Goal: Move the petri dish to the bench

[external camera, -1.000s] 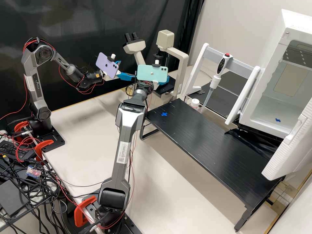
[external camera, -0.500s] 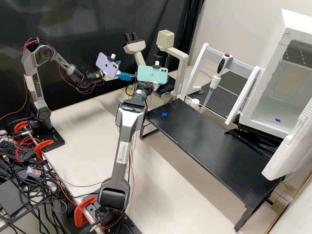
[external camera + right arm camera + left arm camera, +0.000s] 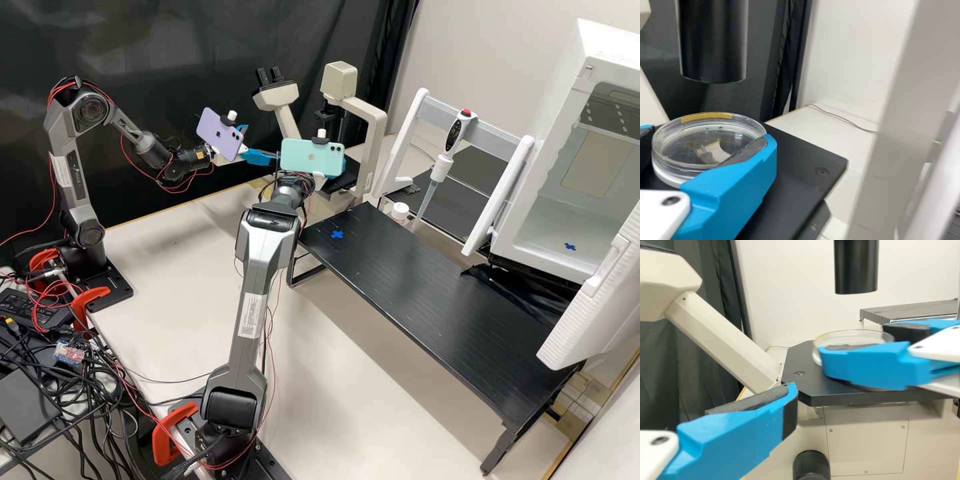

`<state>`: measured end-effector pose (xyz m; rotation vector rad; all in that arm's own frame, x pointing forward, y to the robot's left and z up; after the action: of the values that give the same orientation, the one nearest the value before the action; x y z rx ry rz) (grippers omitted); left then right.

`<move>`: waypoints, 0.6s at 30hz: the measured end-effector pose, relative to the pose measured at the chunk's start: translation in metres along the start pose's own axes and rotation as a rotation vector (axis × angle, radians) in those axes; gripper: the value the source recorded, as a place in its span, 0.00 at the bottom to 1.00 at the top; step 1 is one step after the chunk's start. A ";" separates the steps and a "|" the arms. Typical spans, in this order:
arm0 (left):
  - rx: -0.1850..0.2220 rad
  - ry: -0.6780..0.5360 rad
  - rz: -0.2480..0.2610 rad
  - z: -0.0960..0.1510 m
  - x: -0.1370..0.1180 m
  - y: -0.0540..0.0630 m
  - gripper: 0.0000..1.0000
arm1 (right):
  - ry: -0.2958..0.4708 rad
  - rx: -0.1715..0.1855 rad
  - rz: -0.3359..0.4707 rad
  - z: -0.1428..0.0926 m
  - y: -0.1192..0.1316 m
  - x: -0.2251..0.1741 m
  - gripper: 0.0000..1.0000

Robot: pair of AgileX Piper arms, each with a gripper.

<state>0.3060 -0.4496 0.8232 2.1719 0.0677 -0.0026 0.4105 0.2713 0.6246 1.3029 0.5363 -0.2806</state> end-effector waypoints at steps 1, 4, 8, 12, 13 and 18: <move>0.000 0.000 0.000 0.000 0.000 0.000 1.00 | -0.002 -0.008 0.013 0.001 0.001 -0.003 0.00; 0.000 0.000 0.000 0.000 0.000 0.000 1.00 | -0.003 -0.032 0.053 0.005 0.004 -0.015 0.00; 0.000 0.000 0.000 0.000 0.000 0.000 1.00 | 0.017 -0.052 0.112 0.010 0.007 -0.037 0.00; 0.000 0.000 0.000 0.000 0.000 0.000 1.00 | 0.066 -0.064 0.156 0.014 0.009 -0.067 0.00; 0.000 0.000 0.000 0.000 0.000 0.000 1.00 | 0.078 -0.066 0.150 0.017 0.008 -0.075 0.00; 0.000 0.000 0.000 0.000 0.000 0.000 1.00 | 0.116 -0.056 0.139 0.030 0.007 -0.103 0.00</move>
<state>0.3060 -0.4496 0.8232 2.1719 0.0677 -0.0026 0.3332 0.2337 0.6890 1.3010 0.5448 -0.0744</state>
